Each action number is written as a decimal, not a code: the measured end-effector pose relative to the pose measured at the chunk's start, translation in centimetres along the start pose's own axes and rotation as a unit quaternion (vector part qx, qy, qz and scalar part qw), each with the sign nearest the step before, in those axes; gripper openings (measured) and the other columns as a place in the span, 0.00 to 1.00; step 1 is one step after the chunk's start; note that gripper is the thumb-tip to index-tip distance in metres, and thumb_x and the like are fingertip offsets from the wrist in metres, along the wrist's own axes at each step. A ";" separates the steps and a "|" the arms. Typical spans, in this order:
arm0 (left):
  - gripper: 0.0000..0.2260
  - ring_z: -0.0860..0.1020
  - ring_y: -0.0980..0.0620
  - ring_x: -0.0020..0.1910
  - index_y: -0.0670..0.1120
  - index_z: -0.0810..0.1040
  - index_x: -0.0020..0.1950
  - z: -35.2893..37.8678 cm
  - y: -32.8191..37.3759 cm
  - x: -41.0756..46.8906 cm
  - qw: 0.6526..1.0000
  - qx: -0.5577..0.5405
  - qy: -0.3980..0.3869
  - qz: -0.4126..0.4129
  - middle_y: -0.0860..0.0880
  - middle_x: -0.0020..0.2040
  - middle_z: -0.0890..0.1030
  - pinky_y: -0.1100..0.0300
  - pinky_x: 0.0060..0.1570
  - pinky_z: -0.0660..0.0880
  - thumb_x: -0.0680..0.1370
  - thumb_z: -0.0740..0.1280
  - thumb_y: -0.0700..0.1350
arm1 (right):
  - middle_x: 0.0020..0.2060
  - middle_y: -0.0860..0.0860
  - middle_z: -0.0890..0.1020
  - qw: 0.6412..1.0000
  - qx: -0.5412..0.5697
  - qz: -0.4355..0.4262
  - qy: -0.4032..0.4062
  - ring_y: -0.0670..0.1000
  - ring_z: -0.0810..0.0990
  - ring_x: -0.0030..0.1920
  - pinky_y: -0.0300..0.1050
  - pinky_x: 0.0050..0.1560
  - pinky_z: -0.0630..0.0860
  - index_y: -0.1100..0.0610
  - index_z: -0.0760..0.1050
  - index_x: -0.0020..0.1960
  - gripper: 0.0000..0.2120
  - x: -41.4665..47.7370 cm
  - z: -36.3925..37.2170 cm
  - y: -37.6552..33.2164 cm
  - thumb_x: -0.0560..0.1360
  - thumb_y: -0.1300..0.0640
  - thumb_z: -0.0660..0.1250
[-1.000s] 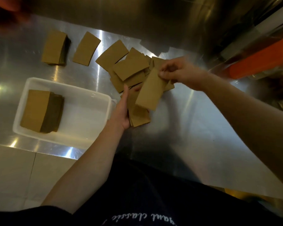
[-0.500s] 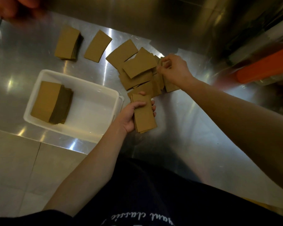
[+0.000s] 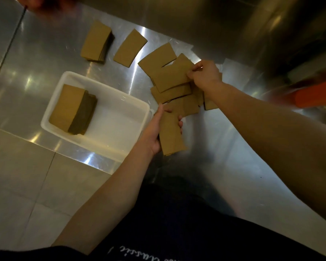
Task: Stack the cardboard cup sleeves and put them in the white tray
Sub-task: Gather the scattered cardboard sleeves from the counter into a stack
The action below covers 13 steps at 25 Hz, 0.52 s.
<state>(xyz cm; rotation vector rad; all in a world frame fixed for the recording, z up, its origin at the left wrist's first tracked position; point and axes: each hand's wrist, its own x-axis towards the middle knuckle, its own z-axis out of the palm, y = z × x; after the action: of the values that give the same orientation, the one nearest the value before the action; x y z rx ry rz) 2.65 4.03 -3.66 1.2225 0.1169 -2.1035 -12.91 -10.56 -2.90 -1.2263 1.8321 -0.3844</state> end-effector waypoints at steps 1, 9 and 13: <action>0.18 0.80 0.46 0.43 0.49 0.75 0.50 0.0 0.0 0.0 1.000 0.000 0.002 0.002 0.43 0.48 0.82 0.51 0.45 0.78 0.76 0.64 0.63 | 0.50 0.51 0.77 0.997 0.069 0.010 -0.013 0.47 0.77 0.44 0.35 0.40 0.74 0.56 0.76 0.58 0.10 -0.5 -0.7 0.0 0.77 0.58 0.67; 0.33 0.82 0.41 0.55 0.48 0.74 0.70 0.4 0.0 0.9 0.997 0.076 -0.015 0.007 0.41 0.62 0.81 0.45 0.55 0.78 0.74 0.60 0.69 | 0.44 0.49 0.79 0.983 0.123 -0.047 -0.131 0.45 0.79 0.42 0.37 0.40 0.77 0.58 0.78 0.57 0.09 -7.4 -7.0 2.8 0.77 0.61 0.68; 0.27 0.79 0.41 0.61 0.46 0.74 0.70 1.2 -0.1 0.1 0.986 0.163 -0.045 0.014 0.40 0.64 0.80 0.44 0.61 0.76 0.78 0.61 0.62 | 0.44 0.48 0.81 0.985 0.038 -0.095 -0.141 0.44 0.80 0.43 0.29 0.38 0.76 0.59 0.80 0.57 0.10 -9.3 -5.5 3.5 0.76 0.61 0.70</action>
<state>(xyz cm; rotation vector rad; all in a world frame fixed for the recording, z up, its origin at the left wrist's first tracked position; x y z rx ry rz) 1.65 3.59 -3.11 1.3010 -0.2942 -2.2086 -18.11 -2.03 2.57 -1.3336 1.4529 -0.3628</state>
